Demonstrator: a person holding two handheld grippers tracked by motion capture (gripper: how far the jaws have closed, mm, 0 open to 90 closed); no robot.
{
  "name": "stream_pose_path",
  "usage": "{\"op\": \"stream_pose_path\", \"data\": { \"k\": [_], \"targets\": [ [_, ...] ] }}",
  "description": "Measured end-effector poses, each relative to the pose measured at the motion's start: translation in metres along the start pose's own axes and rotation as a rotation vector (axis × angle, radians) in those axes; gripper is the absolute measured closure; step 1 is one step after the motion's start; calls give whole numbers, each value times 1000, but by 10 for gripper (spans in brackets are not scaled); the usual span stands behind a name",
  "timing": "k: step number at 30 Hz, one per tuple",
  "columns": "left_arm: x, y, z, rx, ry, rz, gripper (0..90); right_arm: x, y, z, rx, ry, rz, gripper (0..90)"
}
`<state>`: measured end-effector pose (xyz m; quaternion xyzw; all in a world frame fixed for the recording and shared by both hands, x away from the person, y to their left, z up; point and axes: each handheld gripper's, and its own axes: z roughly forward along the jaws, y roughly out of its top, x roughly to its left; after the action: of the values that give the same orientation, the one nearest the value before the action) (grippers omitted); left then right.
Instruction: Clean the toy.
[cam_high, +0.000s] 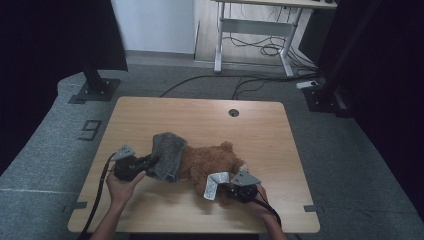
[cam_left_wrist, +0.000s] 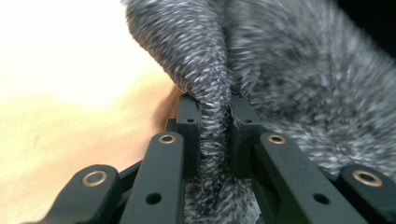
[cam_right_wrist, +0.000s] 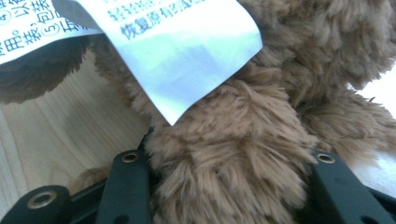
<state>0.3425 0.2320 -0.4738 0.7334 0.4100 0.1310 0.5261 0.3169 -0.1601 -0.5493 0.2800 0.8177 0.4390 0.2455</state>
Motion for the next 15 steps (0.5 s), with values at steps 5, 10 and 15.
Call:
{"op": "stream_pose_path", "data": {
  "k": [5, 10, 15],
  "targets": [
    [-23, 37, 22, -18, -77, 35, 774, 1, 0, -1, 3, 0, -10, 532],
    [-42, 54, 59, 80, -87, 102, 770, 0, 0, 0, 1, 4, -15, 525],
    [-34, 34, 78, 144, -91, 60, 774, -1, 1, -2, -1, 11, -7, 427]
  ]
}}
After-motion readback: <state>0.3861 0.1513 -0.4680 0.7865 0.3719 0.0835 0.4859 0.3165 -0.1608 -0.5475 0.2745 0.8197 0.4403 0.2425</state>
